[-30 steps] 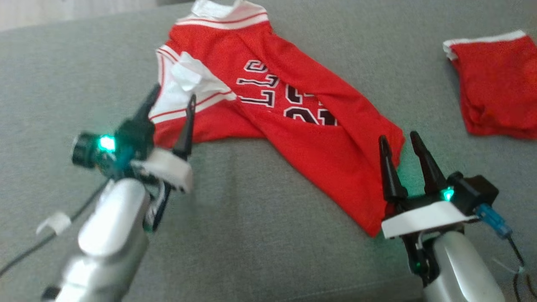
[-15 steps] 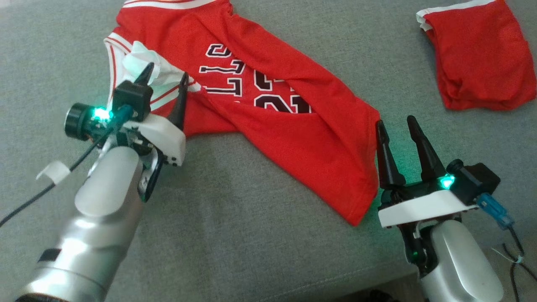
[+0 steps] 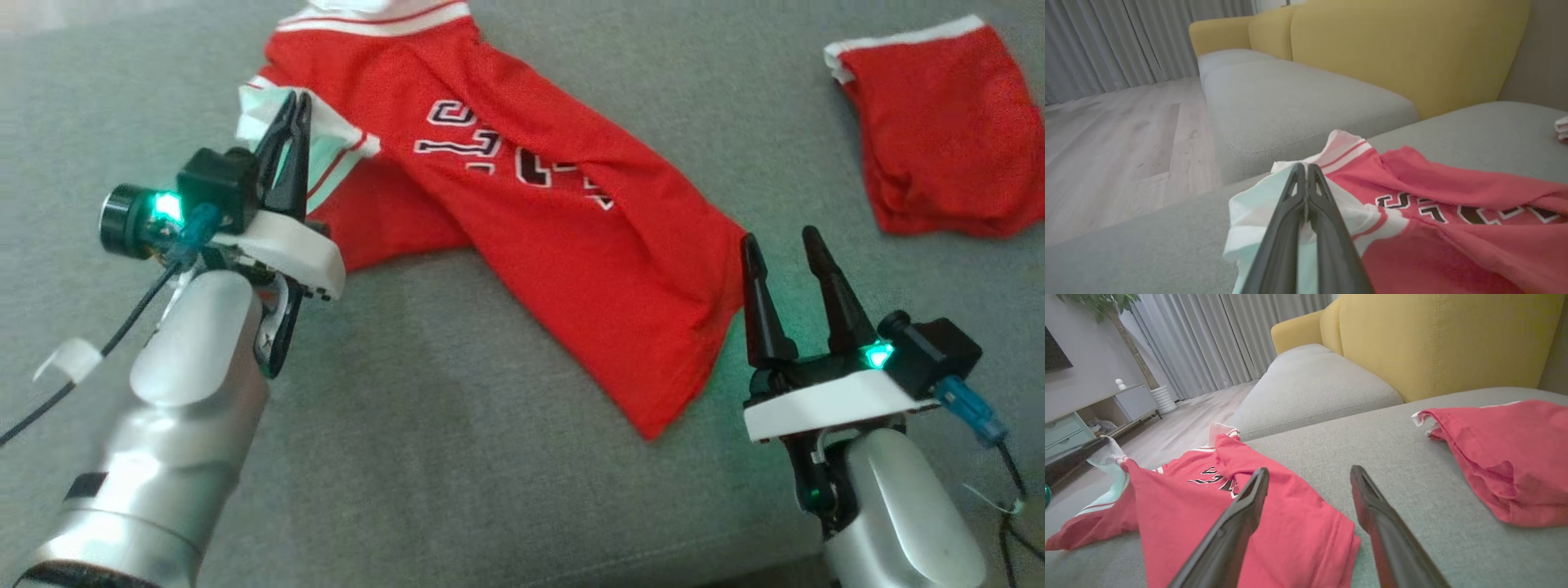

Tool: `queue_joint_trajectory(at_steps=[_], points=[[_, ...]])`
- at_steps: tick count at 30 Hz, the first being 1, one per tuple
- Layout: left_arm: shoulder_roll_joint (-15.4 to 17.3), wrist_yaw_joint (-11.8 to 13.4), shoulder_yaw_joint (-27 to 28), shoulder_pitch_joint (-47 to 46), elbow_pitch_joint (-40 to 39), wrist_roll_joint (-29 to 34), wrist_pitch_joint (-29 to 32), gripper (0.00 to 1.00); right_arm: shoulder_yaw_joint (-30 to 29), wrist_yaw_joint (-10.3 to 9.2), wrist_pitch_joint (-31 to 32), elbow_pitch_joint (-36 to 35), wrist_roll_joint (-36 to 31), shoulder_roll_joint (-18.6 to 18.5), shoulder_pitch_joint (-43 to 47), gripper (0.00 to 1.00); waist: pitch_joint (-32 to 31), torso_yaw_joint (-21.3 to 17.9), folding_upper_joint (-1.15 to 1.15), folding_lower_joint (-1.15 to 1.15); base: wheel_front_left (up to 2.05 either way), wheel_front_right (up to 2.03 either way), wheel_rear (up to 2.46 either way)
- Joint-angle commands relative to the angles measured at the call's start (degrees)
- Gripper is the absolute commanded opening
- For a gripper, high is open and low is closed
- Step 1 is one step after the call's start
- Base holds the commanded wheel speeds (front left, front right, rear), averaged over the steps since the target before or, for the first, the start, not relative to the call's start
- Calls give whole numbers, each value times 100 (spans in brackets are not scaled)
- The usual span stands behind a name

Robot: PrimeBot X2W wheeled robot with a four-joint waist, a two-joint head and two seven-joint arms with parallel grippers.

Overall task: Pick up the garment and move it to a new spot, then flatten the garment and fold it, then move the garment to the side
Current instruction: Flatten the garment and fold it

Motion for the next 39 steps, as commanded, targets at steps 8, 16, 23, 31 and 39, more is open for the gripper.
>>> queue_joint_trajectory(at_steps=[8, 16, 23, 31, 39], points=[[347, 207, 388, 886, -1219, -97, -200, 0, -116, -5, -52, -11, -237, -15, 137, 100, -725, 884, 0, 0, 0, 0, 0], [601, 561, 419, 2498, -2573, -128, -110, 0, -164, -5, -52, 180, -253, -15, 355, 100, -1219, 1602, 0, 0, 0, 0, 0], [846, 600, -91, 3558, -3308, 26, 480, 0, -109, -5, -52, 281, -242, -15, 385, 100, -1353, 1917, 0, 0, 0, 0, 0], [1059, 640, -572, 4073, -3384, 233, 1283, 82, -67, -5, -52, 353, -217, -15, 373, 100, -1430, 1940, 0, 0, 0, 0, 0], [801, 1134, -177, 3637, -3703, 300, 599, 100, -18, -5, -52, 372, -240, -15, 329, 100, -1509, 1717, 0, 0, 0, 0, 0]])
